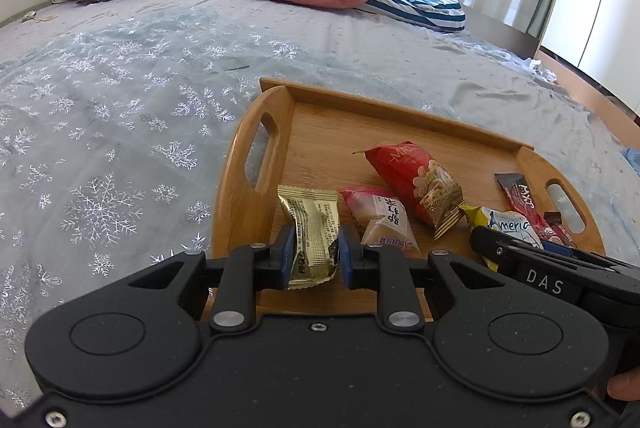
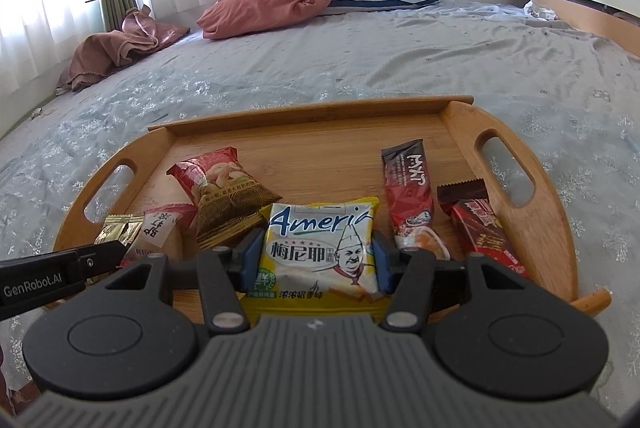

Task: Organize snacks
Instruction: 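Lift both held packets and carry them over the wooden tray, then lower both packets onto the tray and open both grippers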

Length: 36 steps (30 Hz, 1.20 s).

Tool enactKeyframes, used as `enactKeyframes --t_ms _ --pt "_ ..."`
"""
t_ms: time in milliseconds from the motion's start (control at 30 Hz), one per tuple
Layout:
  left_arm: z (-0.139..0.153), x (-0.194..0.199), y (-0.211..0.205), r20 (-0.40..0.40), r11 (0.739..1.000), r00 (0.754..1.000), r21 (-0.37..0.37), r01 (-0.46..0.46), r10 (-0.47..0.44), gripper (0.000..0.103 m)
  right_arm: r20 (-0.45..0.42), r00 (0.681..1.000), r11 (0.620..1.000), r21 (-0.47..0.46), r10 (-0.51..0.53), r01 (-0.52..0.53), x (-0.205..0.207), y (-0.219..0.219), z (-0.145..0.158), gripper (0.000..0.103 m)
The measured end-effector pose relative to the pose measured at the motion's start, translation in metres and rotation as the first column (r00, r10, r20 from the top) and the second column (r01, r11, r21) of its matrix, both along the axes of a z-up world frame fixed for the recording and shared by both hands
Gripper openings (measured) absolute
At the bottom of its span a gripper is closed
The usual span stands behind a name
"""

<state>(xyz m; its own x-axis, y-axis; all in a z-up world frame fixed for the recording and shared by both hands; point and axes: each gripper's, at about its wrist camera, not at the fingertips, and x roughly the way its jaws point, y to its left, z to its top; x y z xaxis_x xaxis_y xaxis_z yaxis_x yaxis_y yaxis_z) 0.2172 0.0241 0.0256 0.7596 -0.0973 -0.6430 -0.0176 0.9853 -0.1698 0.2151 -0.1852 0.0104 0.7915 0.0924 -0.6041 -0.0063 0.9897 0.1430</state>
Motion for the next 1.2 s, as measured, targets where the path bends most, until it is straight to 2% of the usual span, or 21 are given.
enactKeyframes --t_ms 433,633,700,767,933,1100,1200 --pt "-0.001 0.002 0.003 -0.014 1.000 1.000 -0.021 0.005 -0.005 0.028 -0.005 1.000 1.000 -0.014 0.003 -0.003 -0.001 0.003 0.000 0.059" --pt "-0.001 0.001 0.005 -0.019 1.000 1.000 -0.019 0.001 -0.002 0.029 -0.009 1.000 1.000 -0.010 0.002 -0.002 -0.002 0.002 0.001 0.064" --pt "0.000 0.000 0.005 -0.019 1.000 1.000 -0.018 -0.002 0.002 0.034 -0.009 1.000 1.000 -0.007 0.002 -0.002 -0.003 0.002 0.001 0.064" --pt "0.000 -0.001 0.006 -0.020 1.000 1.000 -0.020 -0.003 0.002 0.036 -0.007 1.000 1.000 -0.006 0.001 -0.001 -0.004 0.002 0.002 0.072" --pt "0.002 -0.005 0.008 -0.029 0.999 1.000 -0.040 0.002 -0.003 0.040 -0.006 1.000 1.000 -0.005 0.002 -0.002 -0.006 0.001 0.003 0.072" --pt "0.007 -0.015 0.005 -0.014 0.999 1.000 -0.035 0.021 -0.021 0.057 0.005 1.000 1.000 0.001 0.005 -0.005 -0.012 -0.001 0.009 0.075" --pt "0.011 -0.023 0.004 -0.006 0.999 0.999 -0.040 0.032 -0.032 0.062 0.014 1.000 1.000 0.001 0.010 -0.010 -0.018 -0.003 0.013 0.077"
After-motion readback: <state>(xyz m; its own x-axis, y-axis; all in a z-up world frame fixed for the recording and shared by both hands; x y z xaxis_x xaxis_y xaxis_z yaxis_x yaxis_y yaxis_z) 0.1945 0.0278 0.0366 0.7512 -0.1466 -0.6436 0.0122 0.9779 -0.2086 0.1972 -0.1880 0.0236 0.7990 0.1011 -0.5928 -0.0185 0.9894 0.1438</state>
